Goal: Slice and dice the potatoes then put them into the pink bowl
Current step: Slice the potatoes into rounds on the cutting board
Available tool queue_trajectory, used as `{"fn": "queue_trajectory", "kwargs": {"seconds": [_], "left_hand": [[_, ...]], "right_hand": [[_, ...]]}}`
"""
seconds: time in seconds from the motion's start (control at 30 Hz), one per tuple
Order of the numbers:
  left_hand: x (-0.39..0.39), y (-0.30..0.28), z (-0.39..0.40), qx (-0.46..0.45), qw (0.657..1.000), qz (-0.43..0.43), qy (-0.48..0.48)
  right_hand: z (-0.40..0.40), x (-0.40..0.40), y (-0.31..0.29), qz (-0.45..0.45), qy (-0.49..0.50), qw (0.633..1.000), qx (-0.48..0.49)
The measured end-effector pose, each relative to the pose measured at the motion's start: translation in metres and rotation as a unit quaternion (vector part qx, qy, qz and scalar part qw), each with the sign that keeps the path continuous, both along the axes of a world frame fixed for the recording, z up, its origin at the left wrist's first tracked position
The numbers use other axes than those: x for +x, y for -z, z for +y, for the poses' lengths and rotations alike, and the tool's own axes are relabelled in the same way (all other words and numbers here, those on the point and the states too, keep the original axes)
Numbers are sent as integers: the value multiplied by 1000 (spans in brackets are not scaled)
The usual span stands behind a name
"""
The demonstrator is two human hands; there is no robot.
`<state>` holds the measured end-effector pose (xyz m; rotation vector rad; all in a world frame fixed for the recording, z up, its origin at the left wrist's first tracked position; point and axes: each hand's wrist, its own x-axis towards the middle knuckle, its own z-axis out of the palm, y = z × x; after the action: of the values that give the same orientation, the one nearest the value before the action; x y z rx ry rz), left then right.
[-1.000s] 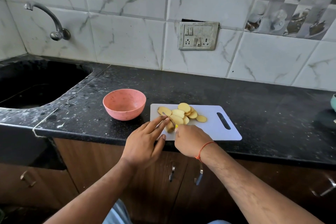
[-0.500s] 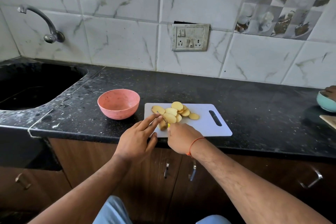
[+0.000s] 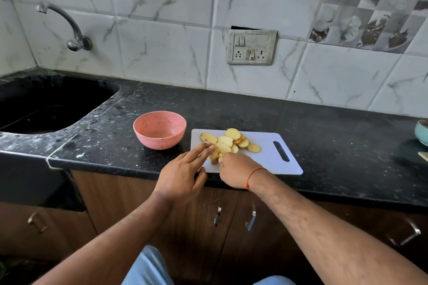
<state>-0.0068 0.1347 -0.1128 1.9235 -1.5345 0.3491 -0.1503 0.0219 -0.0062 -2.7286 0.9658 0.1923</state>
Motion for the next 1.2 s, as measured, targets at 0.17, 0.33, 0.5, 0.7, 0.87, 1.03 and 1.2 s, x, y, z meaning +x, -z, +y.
{"fn": "queue_trajectory", "kwargs": {"seconds": [0.17,0.33,0.5,0.7,0.87,1.03,1.2], "left_hand": [[-1,0,-1,-2,1000,5,-4],[-4,1,-1,-7,1000,3,-1],[-3,-1,1,-6,1000,5,-8],[-2,-4,0,4,1000,20,1],[-5,-4,2,-1,1000,20,3],[-5,-5,1,16,1000,23,-2],[-2,-7,0,30,999,28,-6]], "right_hand": [[3,-22,4,5,-8,1000,-2],[-7,-6,-3,32,-25,999,-2],[-11,7,-7,58,-42,997,-10],[-10,-10,2,53,-32,998,4],[-14,-12,-4,51,-42,998,14],[-20,8,-11,62,-60,996,-5],[-18,3,-7,66,-61,996,6]]}}
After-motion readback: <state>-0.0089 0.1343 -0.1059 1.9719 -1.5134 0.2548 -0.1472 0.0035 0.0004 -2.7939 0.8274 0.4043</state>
